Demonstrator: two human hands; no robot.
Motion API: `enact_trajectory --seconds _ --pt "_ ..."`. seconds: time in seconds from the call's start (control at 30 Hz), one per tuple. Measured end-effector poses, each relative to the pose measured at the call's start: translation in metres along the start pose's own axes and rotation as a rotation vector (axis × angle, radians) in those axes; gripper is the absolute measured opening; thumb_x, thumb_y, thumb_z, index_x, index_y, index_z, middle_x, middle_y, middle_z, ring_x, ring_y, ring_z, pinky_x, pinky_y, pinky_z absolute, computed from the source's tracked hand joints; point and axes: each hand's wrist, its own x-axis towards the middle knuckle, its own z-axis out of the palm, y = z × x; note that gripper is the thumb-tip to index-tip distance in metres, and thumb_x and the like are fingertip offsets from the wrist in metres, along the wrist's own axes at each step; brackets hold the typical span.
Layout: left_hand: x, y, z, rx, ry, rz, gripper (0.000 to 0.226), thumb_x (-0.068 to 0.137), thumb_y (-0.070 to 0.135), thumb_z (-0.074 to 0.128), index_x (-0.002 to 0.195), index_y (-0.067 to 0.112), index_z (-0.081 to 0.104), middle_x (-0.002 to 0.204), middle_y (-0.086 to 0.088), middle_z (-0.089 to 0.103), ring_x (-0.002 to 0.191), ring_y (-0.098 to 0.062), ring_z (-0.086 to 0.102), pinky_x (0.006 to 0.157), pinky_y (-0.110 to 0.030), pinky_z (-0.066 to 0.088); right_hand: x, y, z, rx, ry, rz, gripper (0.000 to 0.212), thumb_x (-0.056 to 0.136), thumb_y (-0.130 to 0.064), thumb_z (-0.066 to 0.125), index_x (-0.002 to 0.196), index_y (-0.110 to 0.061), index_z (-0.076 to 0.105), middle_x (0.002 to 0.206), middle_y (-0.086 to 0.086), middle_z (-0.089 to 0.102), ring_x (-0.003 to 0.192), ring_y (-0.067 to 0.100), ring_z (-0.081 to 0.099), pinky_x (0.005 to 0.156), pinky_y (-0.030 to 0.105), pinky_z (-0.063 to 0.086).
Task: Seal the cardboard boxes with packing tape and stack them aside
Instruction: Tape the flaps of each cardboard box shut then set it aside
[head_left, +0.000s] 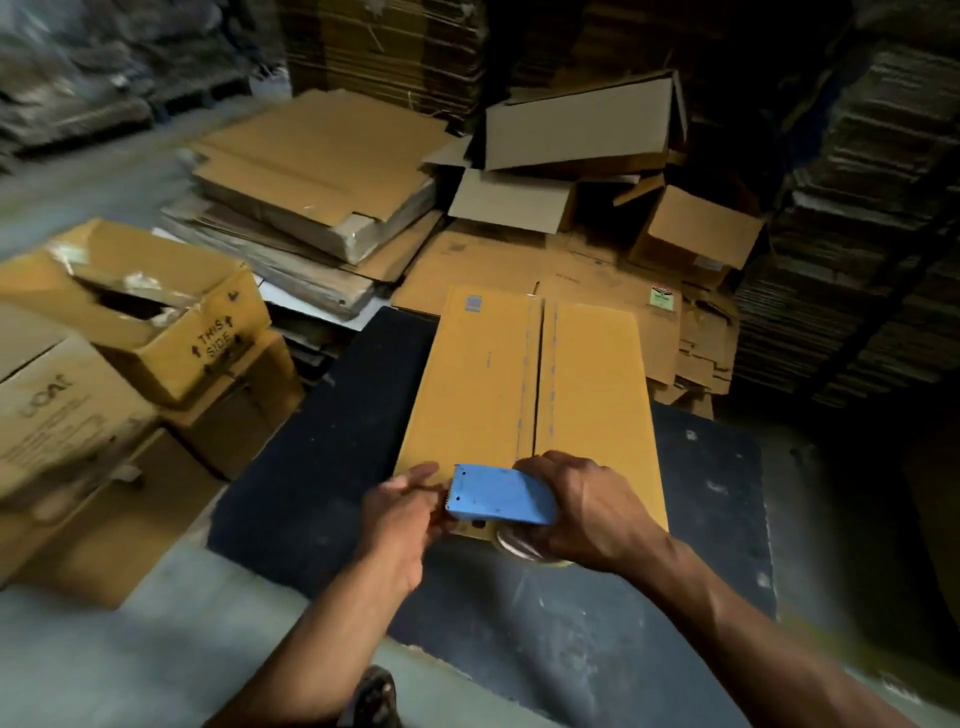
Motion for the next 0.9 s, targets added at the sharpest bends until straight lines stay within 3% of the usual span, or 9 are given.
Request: enact_trajectory --seconds 0.13,0.23,0.4,0.57,0.9 --pt "0.029 0.031 -0.062 0.044 0.200 0.133 0.034 0.087 -0.008 0.075 0.119 0.003 0.069 0.089 -0.016 0.077 0.070 -0.018 0.074 0.056 -0.023 0.060 0.020 0.006 -0.009 -0.153 -0.055 -0.052 0.063 0.083 -0.065 0.067 0.137 -0.035 0.050 0.118 -0.007 0.064 0.100 0.024 0.066 0.078 0.039 0.056" --pt "0.046 0.048 -0.101 0.152 0.179 0.119 0.031 0.088 -0.007 0.074 0.118 0.001 0.070 0.090 -0.014 0.078 0.079 -0.021 0.076 0.062 -0.026 0.062 0.020 0.030 -0.019 -0.218 -0.085 -0.038 0.062 0.085 -0.054 0.072 0.139 -0.034 0.048 0.118 -0.007 0.063 0.101 0.022 0.065 0.081 0.039 0.055" --pt "0.068 0.040 -0.091 0.158 0.174 0.097 0.032 0.084 0.001 0.082 0.114 0.002 0.071 0.088 -0.014 0.079 0.077 -0.022 0.076 0.075 -0.035 0.062 0.027 0.030 -0.006 -0.279 -0.142 -0.034 0.055 0.086 -0.051 0.068 0.135 -0.032 0.050 0.116 -0.006 0.063 0.103 0.022 0.065 0.082 0.038 0.055" --pt "0.083 0.021 -0.082 0.210 0.252 0.126 0.036 0.078 0.005 0.089 0.110 0.002 0.073 0.077 -0.007 0.077 0.066 -0.014 0.073 0.052 -0.025 0.054 0.031 0.032 0.005 -0.327 -0.154 -0.004 0.051 0.087 -0.050 0.068 0.131 -0.031 0.050 0.114 -0.006 0.063 0.102 0.024 0.066 0.083 0.038 0.052" --pt "0.098 0.014 -0.084 0.221 0.283 0.223 0.033 0.080 0.008 0.087 0.111 0.008 0.074 0.082 -0.003 0.077 0.071 -0.012 0.076 0.056 -0.025 0.053 0.029 0.021 0.012 -0.365 -0.137 0.062 0.049 0.086 -0.043 0.071 0.128 -0.028 0.052 0.109 -0.005 0.063 0.099 0.024 0.067 0.082 0.038 0.048"
